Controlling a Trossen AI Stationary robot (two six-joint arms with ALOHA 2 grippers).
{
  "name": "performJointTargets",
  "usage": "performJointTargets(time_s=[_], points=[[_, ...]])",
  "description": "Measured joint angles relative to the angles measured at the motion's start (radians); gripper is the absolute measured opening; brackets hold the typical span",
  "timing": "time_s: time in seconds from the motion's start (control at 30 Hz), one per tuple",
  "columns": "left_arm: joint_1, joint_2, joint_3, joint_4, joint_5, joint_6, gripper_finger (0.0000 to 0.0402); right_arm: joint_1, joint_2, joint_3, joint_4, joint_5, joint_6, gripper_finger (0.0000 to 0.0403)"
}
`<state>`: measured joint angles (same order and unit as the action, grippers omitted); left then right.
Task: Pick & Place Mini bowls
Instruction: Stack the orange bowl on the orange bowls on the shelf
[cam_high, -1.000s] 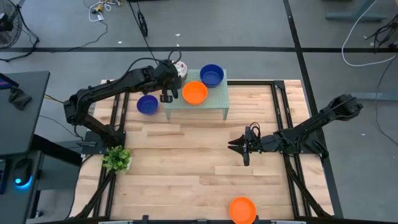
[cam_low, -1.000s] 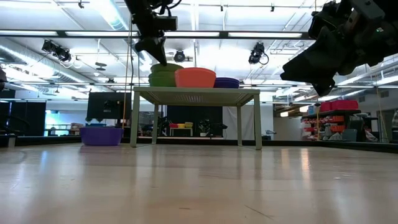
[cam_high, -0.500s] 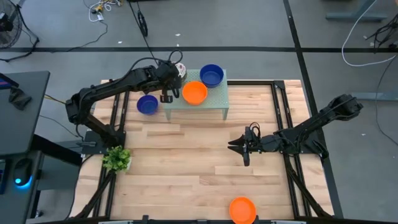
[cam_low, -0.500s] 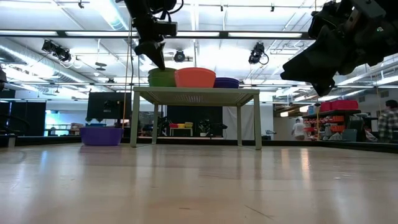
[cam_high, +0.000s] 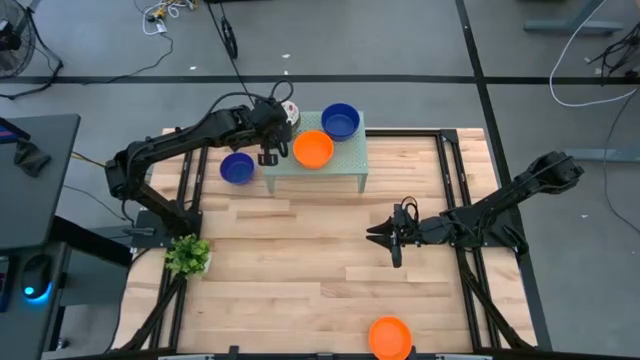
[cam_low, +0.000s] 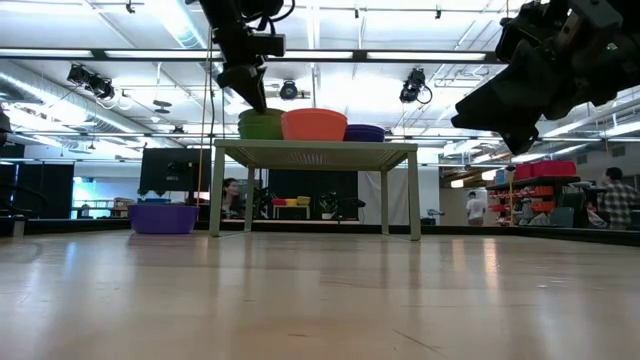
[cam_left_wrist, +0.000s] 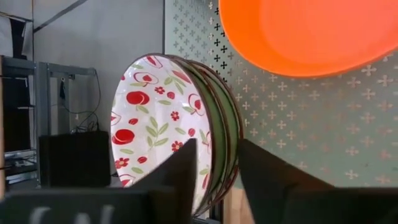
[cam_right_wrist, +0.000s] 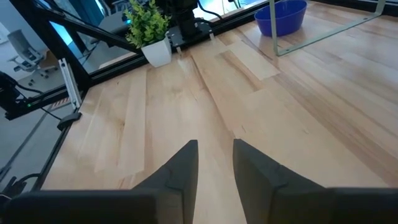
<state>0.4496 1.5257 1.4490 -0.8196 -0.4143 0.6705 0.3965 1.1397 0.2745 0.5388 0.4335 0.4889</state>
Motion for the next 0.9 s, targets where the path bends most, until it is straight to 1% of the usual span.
performJointTargets(time_s=[0.1, 0.2, 0.3, 0.37, 0.4, 0.47, 0.53, 0.57, 0.63, 0.73, 0.83, 0.9], points=[[-0.002, -0.004, 0.0, -0.004, -0.011, -0.009, 0.0163, 0.0, 0.0, 0.0, -0.001, 0.0, -0.002, 0.0103], [-0.017, -0.028, 0.0, -0.01, -0.034, -0.013, 0.0198, 0.0, 0.0, 0.0, -0.016, 0.0, -0.001, 0.0103], [-0.05, -0.065, 0.0, -0.01, -0.039, -0.046, 0.022, 0.0, 0.0, 0.0, -0.035, 0.0, 0.033, 0.0103], [-0.085, -0.096, 0.0, -0.012, -0.008, -0.098, 0.0226, 0.0, 0.0, 0.0, -0.046, 0.0, 0.043, 0.0103], [-0.105, -0.11, 0.0, -0.016, 0.031, -0.129, 0.0228, 0.0, 0.0, 0.0, -0.048, 0.0, 0.037, 0.0103], [-0.156, -0.13, 0.0, -0.016, 0.145, -0.2, 0.0226, 0.0, 0.0, 0.0, -0.047, 0.0, 0.015, 0.0103], [-0.226, -0.133, 0.0, -0.016, 0.25, -0.265, 0.0219, 0.0, 0.0, 0.0, -0.047, 0.0, 0.002, 0.0103], [-0.268, -0.132, 0.0, -0.016, 0.28, -0.29, 0.0215, 0.0, 0.0, 0.0, -0.047, 0.0, 0.001, 0.0103], [-0.366, -0.121, -0.026, 0.027, 0.295, -0.324, 0.0204, 0.0, 0.0, 0.0, -0.047, -0.02, 0.0, 0.0103], [-0.504, -0.096, -0.098, 0.111, 0.295, -0.373, 0.019, 0.01, 0.0, 0.005, -0.042, -0.111, 0.0, 0.0103], [-0.624, -0.075, -0.189, 0.287, 0.295, -0.438, 0.018, 0.064, 0.0, 0.043, -0.053, -0.196, -0.011, 0.0103], [-0.69, -0.058, -0.265, 0.42, 0.29, -0.482, 0.0175, 0.127, 0.0, 0.093, -0.113, -0.198, -0.045, 0.0103]])
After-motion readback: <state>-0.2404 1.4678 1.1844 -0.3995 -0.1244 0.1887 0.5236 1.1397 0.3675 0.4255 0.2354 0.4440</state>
